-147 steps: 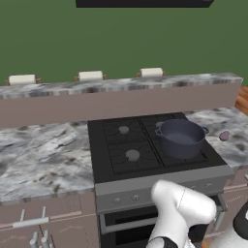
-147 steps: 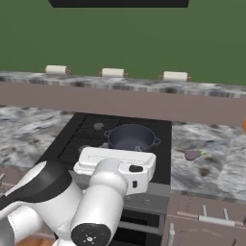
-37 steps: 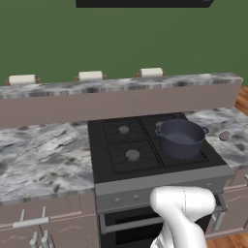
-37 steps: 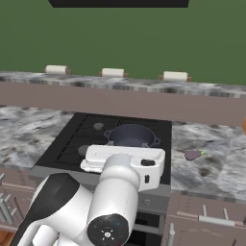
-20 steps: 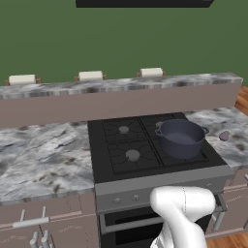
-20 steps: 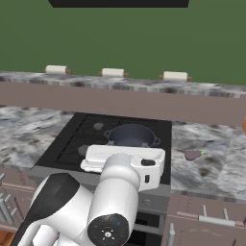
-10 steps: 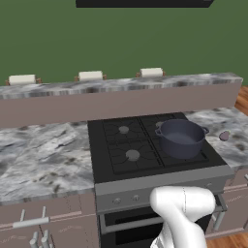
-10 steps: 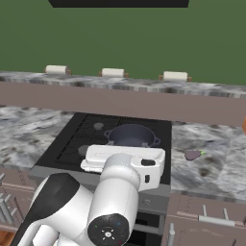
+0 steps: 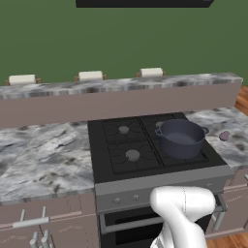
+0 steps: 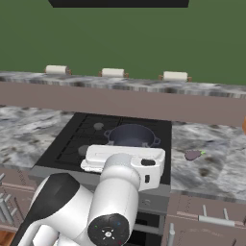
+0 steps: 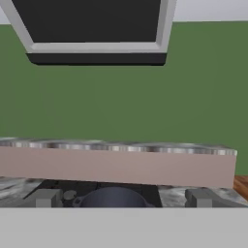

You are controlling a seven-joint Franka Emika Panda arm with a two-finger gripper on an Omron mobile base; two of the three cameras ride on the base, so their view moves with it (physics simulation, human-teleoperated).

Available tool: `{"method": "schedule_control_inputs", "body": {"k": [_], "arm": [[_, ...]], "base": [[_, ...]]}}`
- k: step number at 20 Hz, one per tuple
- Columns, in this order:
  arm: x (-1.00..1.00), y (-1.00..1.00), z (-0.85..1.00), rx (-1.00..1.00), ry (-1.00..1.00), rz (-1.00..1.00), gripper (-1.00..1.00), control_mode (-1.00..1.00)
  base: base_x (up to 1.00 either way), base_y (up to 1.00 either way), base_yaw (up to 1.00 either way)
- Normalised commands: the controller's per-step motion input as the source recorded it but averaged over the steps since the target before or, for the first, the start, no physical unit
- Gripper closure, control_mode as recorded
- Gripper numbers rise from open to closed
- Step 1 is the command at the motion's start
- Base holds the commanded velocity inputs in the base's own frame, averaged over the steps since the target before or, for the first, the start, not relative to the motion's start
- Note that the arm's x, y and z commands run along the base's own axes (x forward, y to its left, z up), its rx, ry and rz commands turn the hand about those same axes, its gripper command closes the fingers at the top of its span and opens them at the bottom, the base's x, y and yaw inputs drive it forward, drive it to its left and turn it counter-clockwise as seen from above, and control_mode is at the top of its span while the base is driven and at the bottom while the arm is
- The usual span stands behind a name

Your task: Turn on the burner for the pot on the stove. Wait thirty seconds for the pot to heat up. Then add the eggplant to the pot.

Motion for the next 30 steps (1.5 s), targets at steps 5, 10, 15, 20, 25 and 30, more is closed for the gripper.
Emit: {"method": "schedule_control_inputs", "body": {"k": [5,10,15,20,25,30], "arm": [[0.00,0.00,0.00,0.00,0.00,0.00,-1.00,-1.00],[0.00,0.00,0.00,0.00,0.00,0.00,-1.00,-1.00],[0.00,0.00,0.00,0.00,0.00,0.00,-1.00,-1.00],[0.00,0.00,0.00,0.00,0.00,0.00,-1.00,-1.00],[0.00,0.00,0.00,0.00,0.00,0.00,-1.00,-1.00],[0.00,0.00,0.00,0.00,0.00,0.00,-1.00,-1.00]], "base": [[0.00,0.00,0.00],[0.00,0.00,0.00],[0.00,0.00,0.00],[0.00,0.00,0.00],[0.00,0.00,0.00],[0.00,0.00,0.00]]}}
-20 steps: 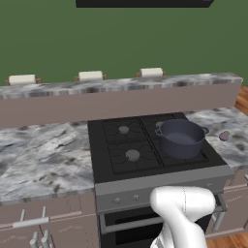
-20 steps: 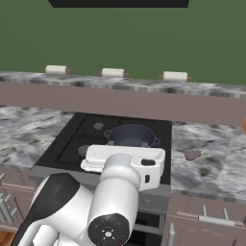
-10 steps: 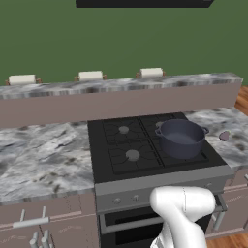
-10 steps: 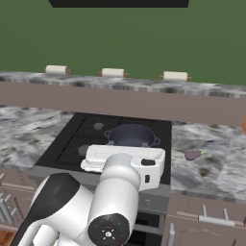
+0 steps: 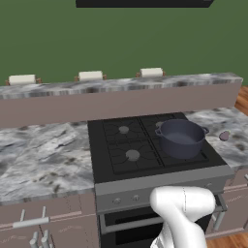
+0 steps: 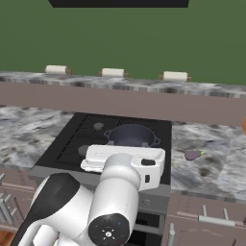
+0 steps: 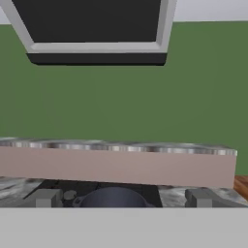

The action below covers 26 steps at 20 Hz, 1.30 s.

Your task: Turn on the burner for the pot on the stove. Wait thirty seconds for the pot to heat up. Then add the eggplant to the pot.

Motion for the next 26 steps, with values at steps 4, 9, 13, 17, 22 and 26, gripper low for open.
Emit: {"method": "schedule_control_inputs", "body": {"k": [4,9,13,17,22,26], "arm": [[0.00,0.00,0.00,0.00,0.00,0.00,-1.00,-1.00],[0.00,0.00,0.00,0.00,0.00,0.00,-1.00,-1.00],[0.00,0.00,0.00,0.00,0.00,0.00,-1.00,-1.00],[0.00,0.00,0.00,0.00,0.00,0.00,-1.00,-1.00],[0.00,0.00,0.00,0.00,0.00,0.00,-1.00,-1.00],[0.00,0.00,0.00,0.00,0.00,0.00,-1.00,-1.00]], "base": [[0.00,0.00,0.00],[0.00,0.00,0.00],[0.00,0.00,0.00],[0.00,0.00,0.00],[0.00,0.00,0.00],[0.00,0.00,0.00]]}}
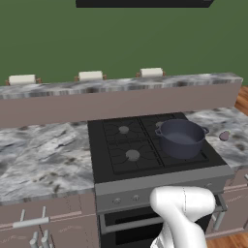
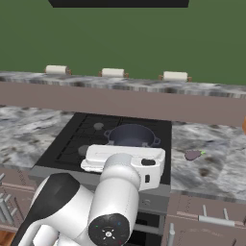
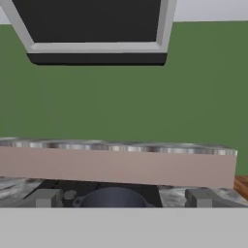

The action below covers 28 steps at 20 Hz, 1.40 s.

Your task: Turn on the burner for the pot on the stove. Wait thirty seconds for the pot to heat up. Then add the eggplant to the pot.

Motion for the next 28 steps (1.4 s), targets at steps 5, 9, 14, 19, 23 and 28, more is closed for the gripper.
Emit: {"method": "schedule_control_inputs", "body": {"k": [5,9,14,19,23,28], "arm": [[0.00,0.00,0.00,0.00,0.00,0.00,-1.00,-1.00],[0.00,0.00,0.00,0.00,0.00,0.00,-1.00,-1.00],[0.00,0.00,0.00,0.00,0.00,0.00,-1.00,-1.00],[0.00,0.00,0.00,0.00,0.00,0.00,-1.00,-1.00],[0.00,0.00,0.00,0.00,0.00,0.00,-1.00,-1.00],[0.00,0.00,0.00,0.00,0.00,0.00,-1.00,-1.00]], "base": [[0.00,0.00,0.00],[0.00,0.00,0.00],[0.00,0.00,0.00],[0.00,0.00,0.00],[0.00,0.00,0.00],[0.00,0.00,0.00]]}}
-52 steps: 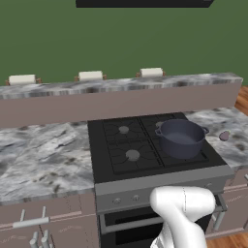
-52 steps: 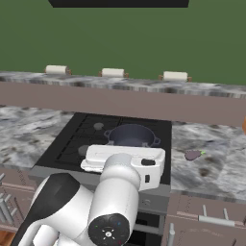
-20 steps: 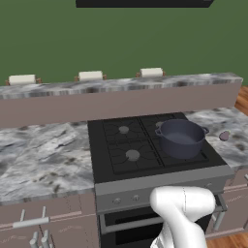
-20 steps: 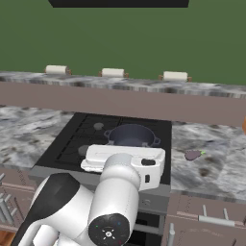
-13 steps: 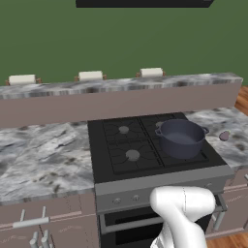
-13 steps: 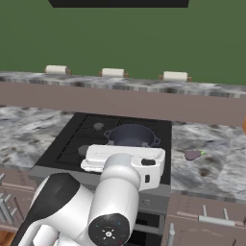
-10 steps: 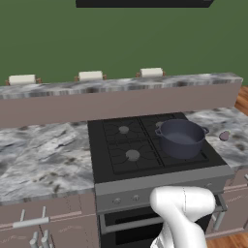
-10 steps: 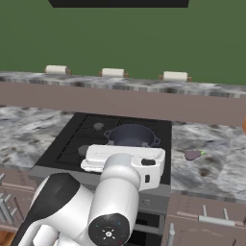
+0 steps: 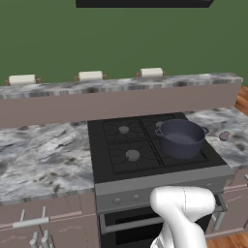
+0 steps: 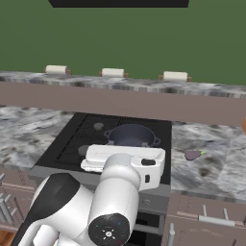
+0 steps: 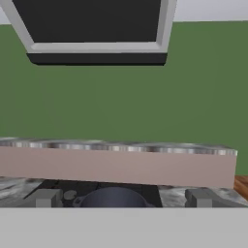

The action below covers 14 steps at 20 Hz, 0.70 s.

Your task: Turn on the burner for the pot on the stove. Wait thirty seconds for the pot to heat up. Then add the eggplant to the pot.

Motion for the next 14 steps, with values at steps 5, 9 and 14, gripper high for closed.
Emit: {"method": "schedule_control_inputs", "body": {"k": [5,9,14], "arm": [[0.00,0.00,0.00,0.00,0.00,0.00,-1.00,-1.00],[0.00,0.00,0.00,0.00,0.00,0.00,-1.00,-1.00],[0.00,0.00,0.00,0.00,0.00,0.00,-1.00,-1.00]], "base": [[0.00,0.00,0.00],[0.00,0.00,0.00],[0.00,0.00,0.00]]}}
